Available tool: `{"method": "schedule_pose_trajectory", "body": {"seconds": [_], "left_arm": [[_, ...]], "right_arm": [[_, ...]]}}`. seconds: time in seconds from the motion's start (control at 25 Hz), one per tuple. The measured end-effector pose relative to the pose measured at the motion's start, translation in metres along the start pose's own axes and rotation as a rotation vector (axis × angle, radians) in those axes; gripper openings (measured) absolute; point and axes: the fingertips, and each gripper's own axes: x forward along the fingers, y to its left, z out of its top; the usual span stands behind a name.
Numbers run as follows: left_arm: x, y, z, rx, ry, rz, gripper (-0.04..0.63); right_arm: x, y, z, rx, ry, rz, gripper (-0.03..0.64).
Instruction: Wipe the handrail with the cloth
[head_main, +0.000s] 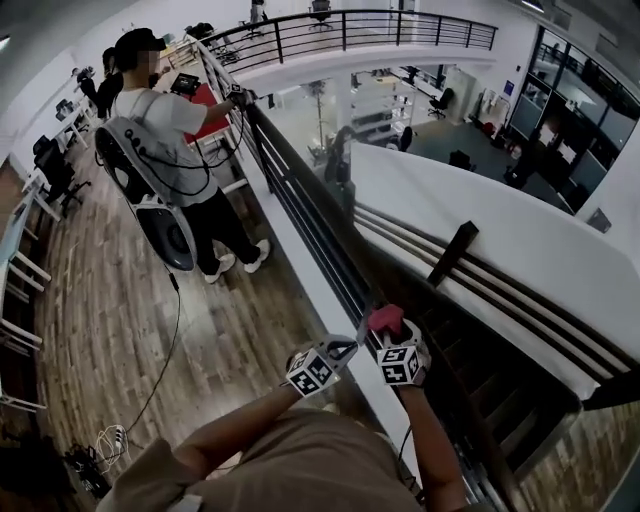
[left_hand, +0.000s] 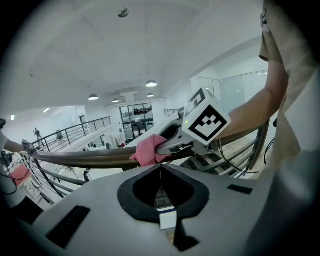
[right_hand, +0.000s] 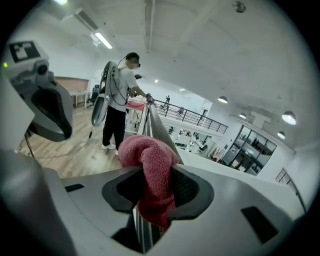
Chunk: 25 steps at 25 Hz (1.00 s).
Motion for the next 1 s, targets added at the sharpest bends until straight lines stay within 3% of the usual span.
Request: {"method": "schedule_pose_trajectory", "body": {"seconds": [0.2, 0.6, 1.0], "left_arm": [[-0.005, 0.022, -0.012, 0.0, 0.005, 0.034, 0.017], [-0.017, 0.041, -0.033, -0.042, 0.011, 0.087, 0.017], [0.0, 0.014, -0.021, -0.021, 0.005, 0.033, 0.017]], "right_arm": [[0.06, 0.008, -0.003, -0.175, 0.129, -0.017, 0.143], [0.09, 0.024, 0.005, -0.306, 0.195, -0.01, 0.143], [0.058, 0.008, -0.022, -0.217, 0.224, -0.004, 0.143]]}}
